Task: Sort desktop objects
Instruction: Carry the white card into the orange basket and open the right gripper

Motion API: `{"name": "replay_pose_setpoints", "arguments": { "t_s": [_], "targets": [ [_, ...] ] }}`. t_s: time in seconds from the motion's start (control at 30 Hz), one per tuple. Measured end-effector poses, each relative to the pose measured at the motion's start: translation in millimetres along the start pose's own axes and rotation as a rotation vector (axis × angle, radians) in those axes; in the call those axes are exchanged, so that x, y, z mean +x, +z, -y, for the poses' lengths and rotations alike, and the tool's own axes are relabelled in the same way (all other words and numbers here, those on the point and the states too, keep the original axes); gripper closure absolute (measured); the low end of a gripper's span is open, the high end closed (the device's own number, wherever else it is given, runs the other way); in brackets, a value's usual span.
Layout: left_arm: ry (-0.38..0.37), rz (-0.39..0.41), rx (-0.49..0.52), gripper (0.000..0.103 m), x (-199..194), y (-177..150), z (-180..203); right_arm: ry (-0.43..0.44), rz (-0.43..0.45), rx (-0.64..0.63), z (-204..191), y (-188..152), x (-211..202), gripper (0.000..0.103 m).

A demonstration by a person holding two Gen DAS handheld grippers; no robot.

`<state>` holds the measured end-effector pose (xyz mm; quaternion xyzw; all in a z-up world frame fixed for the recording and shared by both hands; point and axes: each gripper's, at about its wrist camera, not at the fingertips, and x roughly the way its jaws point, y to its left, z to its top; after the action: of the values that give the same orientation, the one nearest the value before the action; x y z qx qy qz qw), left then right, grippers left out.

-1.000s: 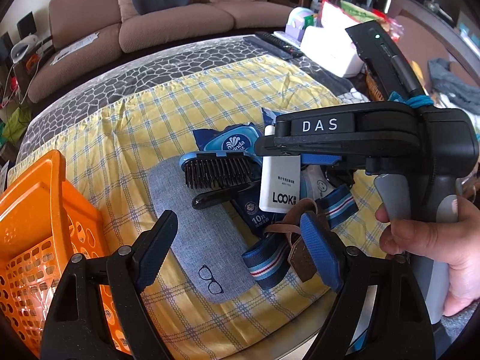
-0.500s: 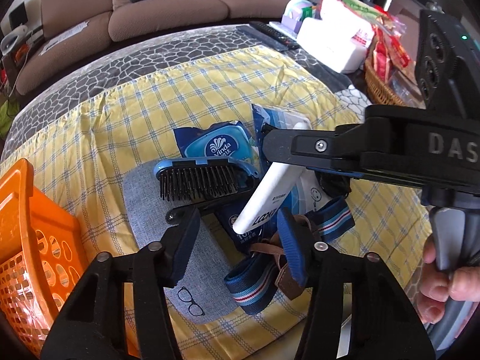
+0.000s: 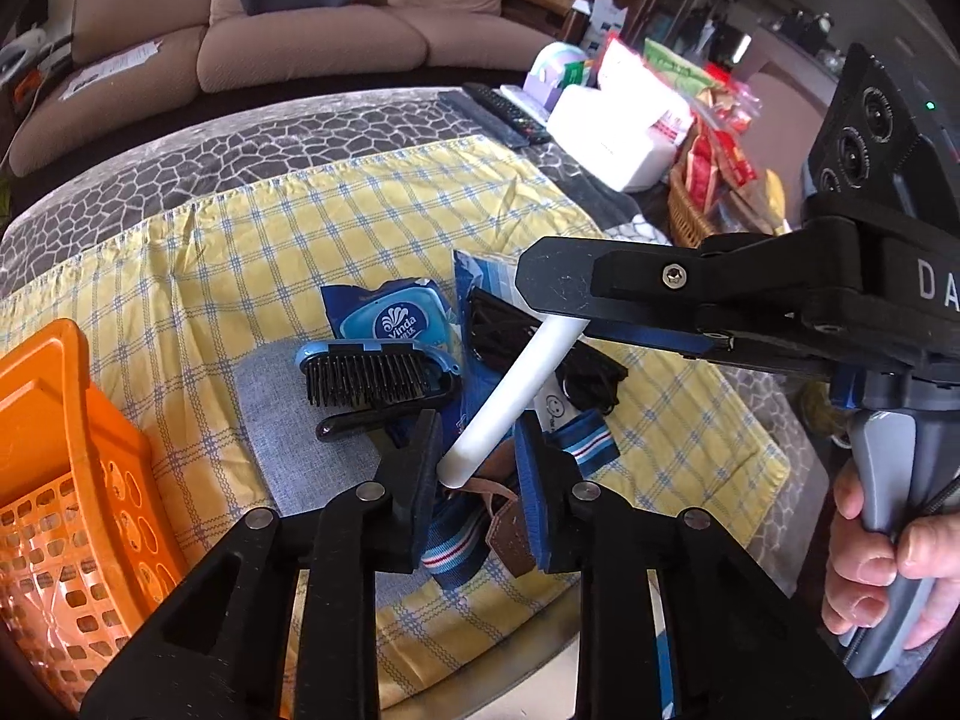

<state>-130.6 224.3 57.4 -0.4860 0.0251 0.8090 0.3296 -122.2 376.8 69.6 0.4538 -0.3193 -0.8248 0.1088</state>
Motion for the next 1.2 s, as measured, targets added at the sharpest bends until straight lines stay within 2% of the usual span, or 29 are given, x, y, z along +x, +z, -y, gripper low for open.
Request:
{"name": "replay_pose_setpoints", "arguments": {
  "t_s": [0.13,0.27,0.47,0.7,0.83,0.87,0.9,0.93,1.0,1.07,1.2],
  "targets": [
    [-0.021,0.032,0.000,0.082,-36,-2,-5,0.018,0.007,-0.030,-26,-2,-12,0.049],
    [0.004,0.065,0.009,0.085,-78,-14,-17,0.049,0.006,-0.075,-65,-9,-19,0.049],
    [0.053,0.097,-0.036,0.085,-134,-46,-63,0.108,-0.033,-0.142,-133,-33,0,0.049],
    [0.109,0.099,-0.140,0.085,-176,-95,-143,0.159,-0.128,-0.183,-205,-67,65,0.049],
    [0.130,0.075,-0.201,0.085,-181,-122,-184,0.162,-0.194,-0.205,-238,-90,115,0.050],
    [0.132,0.068,-0.215,0.085,-181,-128,-194,0.159,-0.211,-0.209,-244,-97,128,0.053],
    [0.132,0.063,-0.229,0.085,-181,-133,-204,0.158,-0.229,-0.211,-250,-103,141,0.073],
    [0.130,0.059,-0.242,0.085,-180,-137,-213,0.166,-0.251,-0.205,-254,-109,154,0.081],
    [0.134,0.042,-0.264,0.085,-176,-146,-225,0.158,-0.289,-0.188,-259,-119,179,0.082],
    [0.155,0.019,-0.280,0.085,-173,-151,-237,0.114,-0.321,-0.203,-265,-128,204,0.082],
    [0.142,0.052,-0.317,0.085,-184,-159,-257,0.074,-0.353,-0.199,-262,-137,234,0.082]
  ]
}}
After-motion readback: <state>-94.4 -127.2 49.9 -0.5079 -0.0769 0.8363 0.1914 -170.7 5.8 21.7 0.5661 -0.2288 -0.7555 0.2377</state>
